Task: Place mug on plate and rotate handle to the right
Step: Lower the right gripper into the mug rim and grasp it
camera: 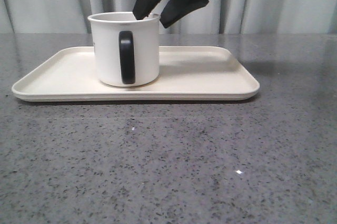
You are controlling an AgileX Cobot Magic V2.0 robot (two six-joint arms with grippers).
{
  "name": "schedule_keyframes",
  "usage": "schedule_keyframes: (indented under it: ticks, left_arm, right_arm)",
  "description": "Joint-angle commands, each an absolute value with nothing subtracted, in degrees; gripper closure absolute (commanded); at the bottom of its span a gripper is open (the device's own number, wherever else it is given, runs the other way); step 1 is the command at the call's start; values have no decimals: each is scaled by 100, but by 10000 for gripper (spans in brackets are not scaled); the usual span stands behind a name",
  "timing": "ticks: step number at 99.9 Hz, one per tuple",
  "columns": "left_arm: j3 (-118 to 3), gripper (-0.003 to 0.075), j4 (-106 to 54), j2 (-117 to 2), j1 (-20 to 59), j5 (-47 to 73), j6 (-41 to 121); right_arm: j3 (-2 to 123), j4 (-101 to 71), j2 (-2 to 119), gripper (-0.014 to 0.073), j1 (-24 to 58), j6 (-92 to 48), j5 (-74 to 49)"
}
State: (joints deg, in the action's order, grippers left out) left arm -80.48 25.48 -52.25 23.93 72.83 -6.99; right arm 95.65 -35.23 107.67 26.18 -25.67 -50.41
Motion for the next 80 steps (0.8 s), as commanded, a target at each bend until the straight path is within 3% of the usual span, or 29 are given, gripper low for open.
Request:
schedule_keyframes:
  ticks: [1, 58, 67, 80]
  left_arm:
    - [-8162, 740, 2703, -5192, 2403, 7058, -766]
    - [-8162, 740, 2710, -5192, 2403, 7058, -766]
    - [-8162, 740, 2710, -5192, 2403, 7058, -766]
    - [-8162, 740, 2710, -5192, 2403, 7058, -766]
  right_arm:
    - [9766, -3725, 10509, 149, 2623, -2639, -4885]
    - [9766, -3725, 10557, 153, 2623, -2639, -5034]
    - [9766, -3725, 10557, 215, 2623, -2639, -5068]
    - [9766, -3725, 10557, 400, 2623, -2639, -5109]
